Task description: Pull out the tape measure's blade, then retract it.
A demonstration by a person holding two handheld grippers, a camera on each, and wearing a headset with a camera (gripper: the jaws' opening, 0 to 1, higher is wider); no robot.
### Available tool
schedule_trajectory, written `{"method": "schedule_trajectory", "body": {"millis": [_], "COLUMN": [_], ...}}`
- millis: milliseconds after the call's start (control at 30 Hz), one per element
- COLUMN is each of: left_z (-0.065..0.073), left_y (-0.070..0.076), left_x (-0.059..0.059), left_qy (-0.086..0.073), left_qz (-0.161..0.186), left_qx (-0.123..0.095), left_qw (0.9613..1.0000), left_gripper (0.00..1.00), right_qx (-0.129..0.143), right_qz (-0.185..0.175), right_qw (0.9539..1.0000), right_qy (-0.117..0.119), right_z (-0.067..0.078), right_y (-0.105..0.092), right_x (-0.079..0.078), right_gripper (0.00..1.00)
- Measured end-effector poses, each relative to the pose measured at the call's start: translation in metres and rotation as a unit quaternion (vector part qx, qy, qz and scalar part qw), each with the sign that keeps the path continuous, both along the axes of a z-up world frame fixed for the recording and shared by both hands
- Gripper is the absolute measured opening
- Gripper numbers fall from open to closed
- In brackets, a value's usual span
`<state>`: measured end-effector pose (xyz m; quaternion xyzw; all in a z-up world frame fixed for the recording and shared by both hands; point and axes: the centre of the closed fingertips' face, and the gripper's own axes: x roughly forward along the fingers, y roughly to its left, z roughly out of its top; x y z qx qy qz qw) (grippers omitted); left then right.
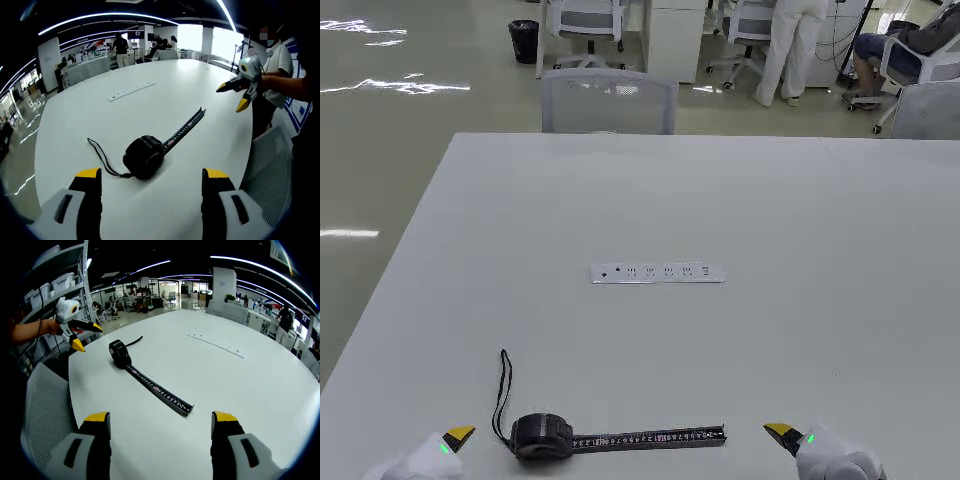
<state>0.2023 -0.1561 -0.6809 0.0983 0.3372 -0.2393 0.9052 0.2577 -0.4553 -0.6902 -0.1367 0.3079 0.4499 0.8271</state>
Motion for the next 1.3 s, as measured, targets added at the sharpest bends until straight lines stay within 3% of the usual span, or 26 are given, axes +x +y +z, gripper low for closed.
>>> {"method": "schedule_trajectory", "body": {"millis": [333, 467, 700, 1000, 1300], "left_z": [0.007, 0.013, 0.014, 0.025, 0.025], "left_y": [-0.003, -0.006, -0.009, -0.004, -0.002], "left_x": [-0.015, -0.016, -0.019, -0.014, -0.014], "left_qy": [-0.004, -0.010, -0.012, -0.030, -0.037], "left_qz": [0.028, 0.044, 0.063, 0.117, 0.143], "left_qx": [-0.007, -0.019, -0.017, -0.049, -0.046], "left_qw": [0.9996, 0.9988, 0.9978, 0.9915, 0.9880], "left_gripper": [0.84, 0.85, 0.91, 0.99, 0.99], "right_qx": [0.014, 0.018, 0.034, 0.029, 0.029], "right_qz": [-0.032, -0.048, -0.066, -0.083, -0.092], "right_qw": [0.9993, 0.9983, 0.9970, 0.9955, 0.9947], "right_qy": [-0.013, -0.027, -0.023, -0.036, -0.037], "right_z": [0.014, 0.020, 0.026, 0.031, 0.032], "right_y": [0.002, 0.001, 0.005, 0.003, 0.005], "right_x": [-0.010, -0.013, -0.023, -0.025, -0.025], "right_gripper": [0.86, 0.85, 0.88, 0.94, 0.96]}}
